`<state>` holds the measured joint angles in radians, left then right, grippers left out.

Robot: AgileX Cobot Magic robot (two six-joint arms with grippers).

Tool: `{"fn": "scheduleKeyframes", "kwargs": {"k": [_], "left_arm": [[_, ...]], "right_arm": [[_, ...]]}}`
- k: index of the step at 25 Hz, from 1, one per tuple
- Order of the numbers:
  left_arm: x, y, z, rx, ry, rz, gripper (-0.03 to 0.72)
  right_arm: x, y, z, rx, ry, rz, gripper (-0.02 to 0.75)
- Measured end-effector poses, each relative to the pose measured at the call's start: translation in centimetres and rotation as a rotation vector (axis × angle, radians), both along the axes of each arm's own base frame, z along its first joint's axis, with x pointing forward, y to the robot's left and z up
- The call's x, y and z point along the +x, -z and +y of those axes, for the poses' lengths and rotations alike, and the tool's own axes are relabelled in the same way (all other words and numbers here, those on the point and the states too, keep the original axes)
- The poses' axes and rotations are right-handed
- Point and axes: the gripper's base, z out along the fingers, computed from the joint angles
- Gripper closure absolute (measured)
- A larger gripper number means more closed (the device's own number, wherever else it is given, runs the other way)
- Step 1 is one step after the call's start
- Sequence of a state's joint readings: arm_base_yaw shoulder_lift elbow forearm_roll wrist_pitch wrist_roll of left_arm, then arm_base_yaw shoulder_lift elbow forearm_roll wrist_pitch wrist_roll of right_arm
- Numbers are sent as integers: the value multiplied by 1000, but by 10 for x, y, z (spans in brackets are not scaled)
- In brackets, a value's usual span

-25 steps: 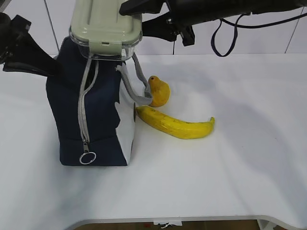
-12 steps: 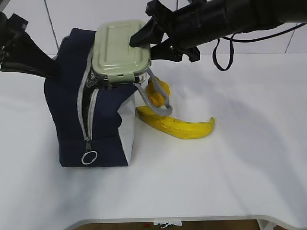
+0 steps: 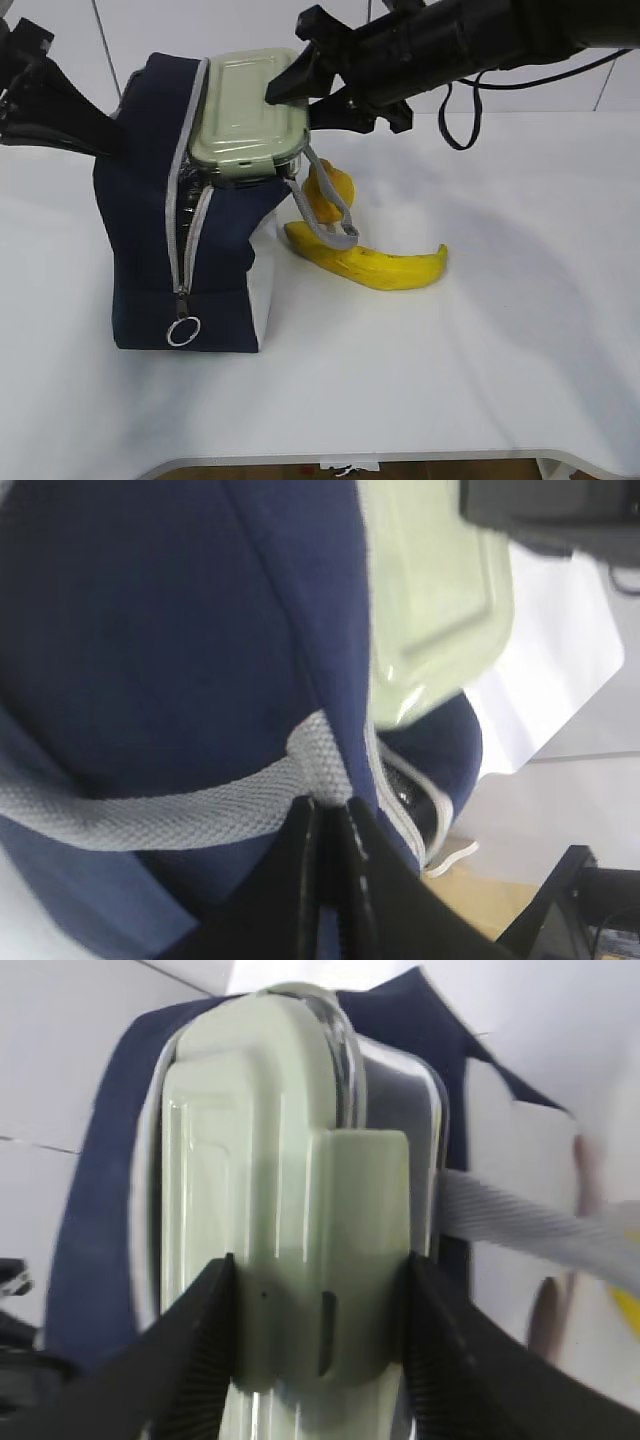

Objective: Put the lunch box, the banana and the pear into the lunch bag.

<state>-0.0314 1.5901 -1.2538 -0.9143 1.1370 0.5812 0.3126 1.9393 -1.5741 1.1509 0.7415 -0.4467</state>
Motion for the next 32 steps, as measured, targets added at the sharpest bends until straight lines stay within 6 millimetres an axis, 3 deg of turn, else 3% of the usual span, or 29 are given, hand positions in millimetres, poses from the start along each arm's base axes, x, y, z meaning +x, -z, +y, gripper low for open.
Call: {"fn": "scheduleKeyframes", "kwargs": {"k": [7,14,19,28,32], "left_arm": [[1,-3,-3,-52,-15,1,688],[1,-3,-2,-41,6,-24,690],[0,4,3,68,41,-31,690],[2,16,8,148,66,-12,690],[4,19,8,150,67,-4,690]], "right_arm": [[-6,-4,28,51,-48,-4,371],[6,36,42,75,-28,96,371],[14,63,46,78,-9,157,371],[14,75,55,48,14,168,371],[16,92,63,38,16,194,371]]}}
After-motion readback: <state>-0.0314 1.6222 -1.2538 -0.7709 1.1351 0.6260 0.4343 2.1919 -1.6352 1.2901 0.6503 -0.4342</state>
